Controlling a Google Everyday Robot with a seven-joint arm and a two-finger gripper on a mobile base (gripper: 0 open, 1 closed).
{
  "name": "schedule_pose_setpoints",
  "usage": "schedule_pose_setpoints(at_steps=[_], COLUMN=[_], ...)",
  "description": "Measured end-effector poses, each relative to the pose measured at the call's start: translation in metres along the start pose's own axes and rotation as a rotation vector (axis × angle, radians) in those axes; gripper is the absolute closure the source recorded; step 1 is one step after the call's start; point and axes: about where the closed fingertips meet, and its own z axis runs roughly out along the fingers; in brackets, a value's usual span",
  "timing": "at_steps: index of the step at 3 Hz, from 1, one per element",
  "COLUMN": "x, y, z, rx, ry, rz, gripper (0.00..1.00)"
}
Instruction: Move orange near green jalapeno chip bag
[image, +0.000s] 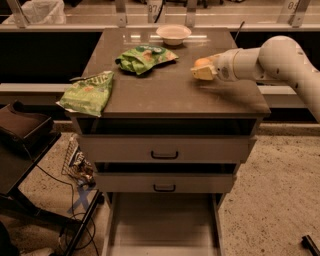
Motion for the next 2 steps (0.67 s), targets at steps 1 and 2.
schedule_pose_setpoints(at_steps=[1, 2], x=[0.006, -0.024], y=[0.047, 0.094], z=[0.001, 0.016], rx=[-0.127, -0.256], ry=[-0.03, -0.088], rz=[-0.01, -0.105], gripper=[1.0, 1.0])
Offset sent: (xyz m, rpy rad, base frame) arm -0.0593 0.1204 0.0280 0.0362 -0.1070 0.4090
